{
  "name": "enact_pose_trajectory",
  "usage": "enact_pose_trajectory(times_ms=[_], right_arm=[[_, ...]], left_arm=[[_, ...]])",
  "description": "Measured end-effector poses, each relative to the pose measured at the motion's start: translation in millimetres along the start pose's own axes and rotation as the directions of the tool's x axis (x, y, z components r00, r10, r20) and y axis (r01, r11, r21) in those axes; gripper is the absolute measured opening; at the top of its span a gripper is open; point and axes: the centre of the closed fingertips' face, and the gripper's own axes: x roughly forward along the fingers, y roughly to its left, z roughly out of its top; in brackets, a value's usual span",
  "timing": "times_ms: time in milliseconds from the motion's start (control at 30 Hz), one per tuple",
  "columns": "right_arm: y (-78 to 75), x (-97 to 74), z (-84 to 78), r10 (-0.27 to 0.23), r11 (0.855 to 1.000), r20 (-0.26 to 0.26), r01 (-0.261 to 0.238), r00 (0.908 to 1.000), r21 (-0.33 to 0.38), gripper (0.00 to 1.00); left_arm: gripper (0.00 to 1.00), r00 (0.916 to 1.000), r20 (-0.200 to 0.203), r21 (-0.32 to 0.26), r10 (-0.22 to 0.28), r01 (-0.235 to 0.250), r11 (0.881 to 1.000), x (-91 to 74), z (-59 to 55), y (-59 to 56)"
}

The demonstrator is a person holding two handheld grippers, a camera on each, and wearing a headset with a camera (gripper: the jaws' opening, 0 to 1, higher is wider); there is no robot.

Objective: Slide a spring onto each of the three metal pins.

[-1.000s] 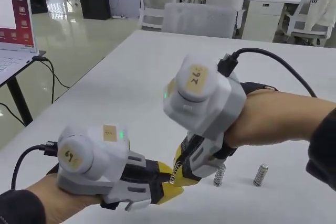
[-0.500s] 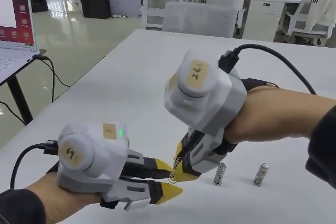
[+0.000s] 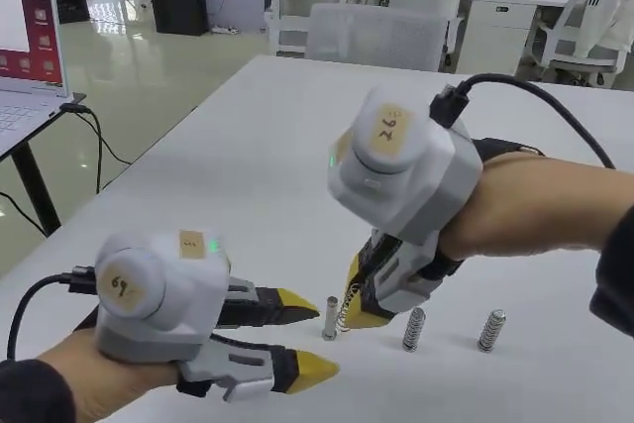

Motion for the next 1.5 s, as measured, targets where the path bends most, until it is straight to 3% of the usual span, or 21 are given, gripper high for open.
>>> enact_pose_trajectory(times_ms=[733,1500], right_arm=[[-30.2,-12.3,-20.0,-0.075,0.996,-0.026,0.076,0.9969,0.049,0.08],[-50.2,20.7,-6.2,-0.079,0.997,-0.034,0.079,0.9963,0.011,0.08]], left_arm=[[0.5,0.9981,0.024,-0.087,0.058,-0.055,0.995,-9.4,-8.4,5.0],[0.58,0.9959,0.026,-0.114,0.087,-0.083,0.99,-13.5,-15.6,7.3]])
